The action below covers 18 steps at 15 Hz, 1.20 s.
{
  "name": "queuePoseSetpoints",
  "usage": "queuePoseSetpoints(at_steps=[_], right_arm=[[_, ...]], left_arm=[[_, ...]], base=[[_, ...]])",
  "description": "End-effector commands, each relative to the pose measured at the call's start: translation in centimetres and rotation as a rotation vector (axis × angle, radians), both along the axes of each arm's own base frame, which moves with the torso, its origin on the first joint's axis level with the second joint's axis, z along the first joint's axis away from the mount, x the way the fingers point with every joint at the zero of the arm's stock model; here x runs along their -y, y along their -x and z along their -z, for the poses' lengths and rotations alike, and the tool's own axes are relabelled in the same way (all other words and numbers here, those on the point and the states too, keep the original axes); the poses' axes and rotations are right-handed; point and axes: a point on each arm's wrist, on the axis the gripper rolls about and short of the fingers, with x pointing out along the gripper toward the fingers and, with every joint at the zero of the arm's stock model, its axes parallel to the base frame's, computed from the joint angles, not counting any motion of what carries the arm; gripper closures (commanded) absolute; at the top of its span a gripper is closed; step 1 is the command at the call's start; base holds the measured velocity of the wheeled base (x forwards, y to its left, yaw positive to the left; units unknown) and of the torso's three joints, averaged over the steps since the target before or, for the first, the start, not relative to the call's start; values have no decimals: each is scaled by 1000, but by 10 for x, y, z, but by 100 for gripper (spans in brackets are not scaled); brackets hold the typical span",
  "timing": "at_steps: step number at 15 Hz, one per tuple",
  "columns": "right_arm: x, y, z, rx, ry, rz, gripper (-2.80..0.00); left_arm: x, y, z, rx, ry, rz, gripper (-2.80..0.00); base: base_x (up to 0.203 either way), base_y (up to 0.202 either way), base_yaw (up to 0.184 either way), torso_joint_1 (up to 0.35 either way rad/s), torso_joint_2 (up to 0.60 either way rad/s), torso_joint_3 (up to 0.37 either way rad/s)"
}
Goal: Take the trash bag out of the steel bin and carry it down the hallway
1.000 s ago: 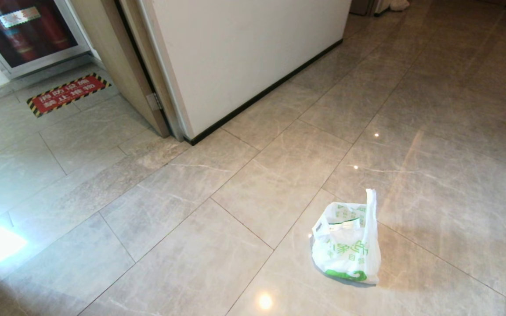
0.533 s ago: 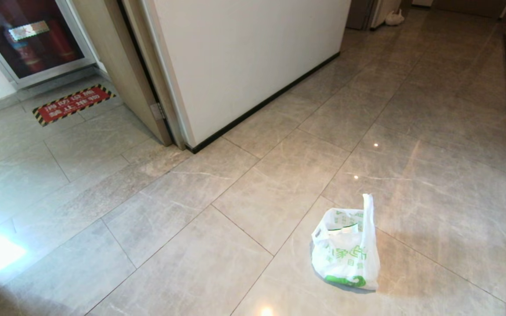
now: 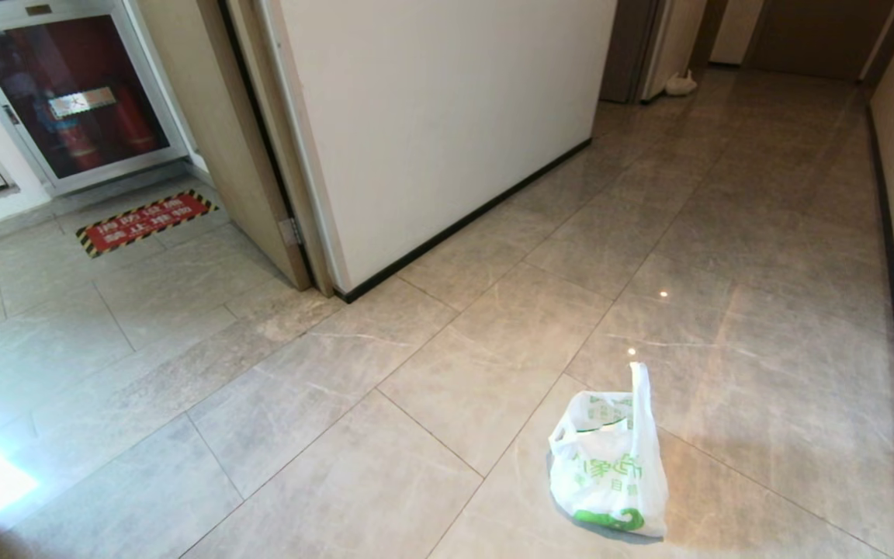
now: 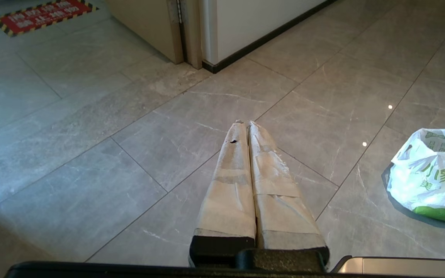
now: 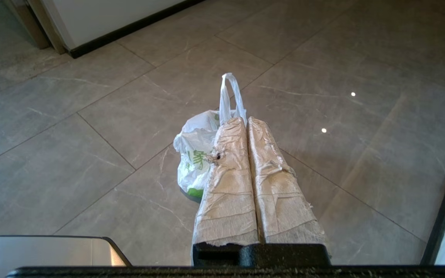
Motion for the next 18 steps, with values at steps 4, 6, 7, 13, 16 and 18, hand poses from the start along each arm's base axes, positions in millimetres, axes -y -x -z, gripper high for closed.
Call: queuePoseSetpoints(at_steps=[4, 6, 7, 13, 16, 18], right_arm=[[0, 0, 0, -1, 4, -2, 0], [0, 0, 0, 0, 2, 0, 0], [0, 0, 0, 0, 2, -1, 0], [0, 0, 0, 0, -1, 1, 0], [0, 0, 0, 0, -1, 3, 0], [0, 0, 0, -3, -2, 4, 0]], left_arm=[[0, 0, 0, 0, 2, -2, 0], [0, 0, 0, 0, 2, -2, 0], [0, 0, 0, 0, 2, -2, 0], [0, 0, 0, 0, 2, -2, 0], [0, 0, 0, 0, 0, 0, 0], [0, 0, 0, 0, 0, 0, 0]], base=[[0, 0, 0, 3, 1, 200], [0, 0, 0, 4, 2, 212], [0, 0, 0, 6, 2, 203], [0, 0, 0, 2, 2, 202], [0, 0, 0, 2, -2, 125], [0, 0, 0, -2, 1, 39]])
